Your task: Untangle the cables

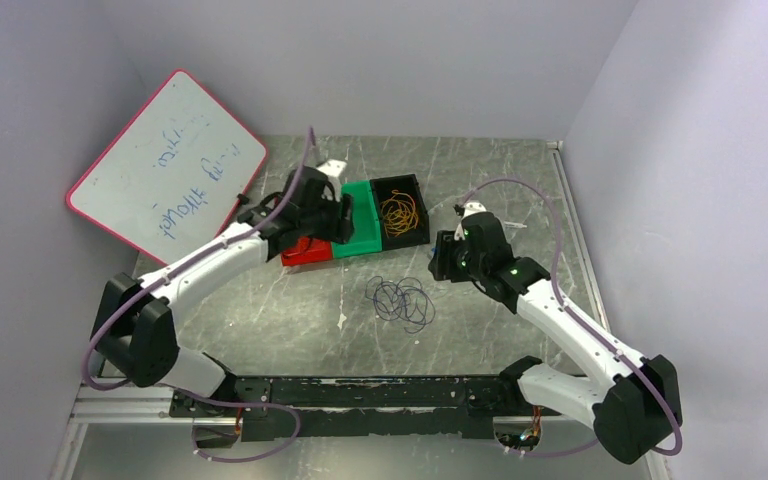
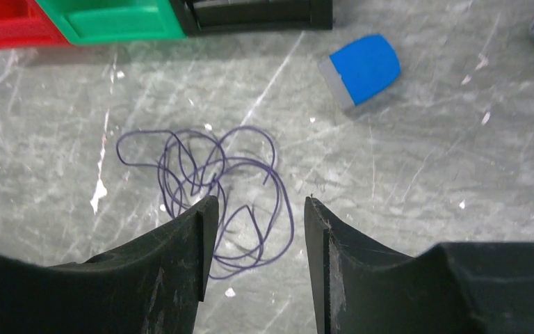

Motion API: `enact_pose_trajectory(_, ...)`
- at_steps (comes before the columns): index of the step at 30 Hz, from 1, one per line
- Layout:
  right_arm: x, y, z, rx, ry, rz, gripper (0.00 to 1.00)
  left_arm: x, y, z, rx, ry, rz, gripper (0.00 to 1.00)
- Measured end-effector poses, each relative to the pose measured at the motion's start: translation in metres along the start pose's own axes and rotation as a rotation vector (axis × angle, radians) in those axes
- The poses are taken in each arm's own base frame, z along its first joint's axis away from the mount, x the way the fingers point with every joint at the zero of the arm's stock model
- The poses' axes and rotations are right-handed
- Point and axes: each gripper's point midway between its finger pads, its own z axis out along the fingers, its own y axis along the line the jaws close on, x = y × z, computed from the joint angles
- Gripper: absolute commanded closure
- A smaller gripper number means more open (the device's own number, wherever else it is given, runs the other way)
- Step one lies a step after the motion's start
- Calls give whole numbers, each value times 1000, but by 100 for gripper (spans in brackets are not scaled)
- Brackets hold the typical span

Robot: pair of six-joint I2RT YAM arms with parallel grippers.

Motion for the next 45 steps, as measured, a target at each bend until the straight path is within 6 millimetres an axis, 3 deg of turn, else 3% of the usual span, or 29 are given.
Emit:
enact_pose_trajectory(4, 17, -3, -1, 4, 49, 14, 48, 37, -51, 1, 178, 71, 79, 40)
enact_pose_trajectory(7, 18, -3, -3, 4, 49, 22, 48, 70, -73, 2, 263, 141, 134, 40)
enact_pose_trajectory(12, 15, -2, -6, -2, 32, 35, 48, 115, -79, 15, 298, 257, 195, 35)
enact_pose_trajectory(18, 15, -1, -6, -2, 33, 36, 48, 132, -81, 22, 326, 290, 226, 33)
enact_pose_trajectory(22, 15, -2, -6, -2, 33, 36, 48, 140, -83, 34, 341, 303, 242, 43)
enact_pose_trajectory(28, 14, -1, -4, -6, 32, 36, 48, 160, -80, 50, 338, 353, 250, 80)
enact_pose_trajectory(31, 14, 1, -2, -12, 35, 36, 48, 159, -81, 52, 339, 353, 253, 92)
enact_pose_trajectory(37, 13, 2, -3, -26, 4, 41, 45, 132, -90, 44, 360, 283, 256, 93)
enact_pose_trajectory(45, -1, 17, -6, -127, -112, 59, 28, 47, -121, -4, 436, 88, 272, 93)
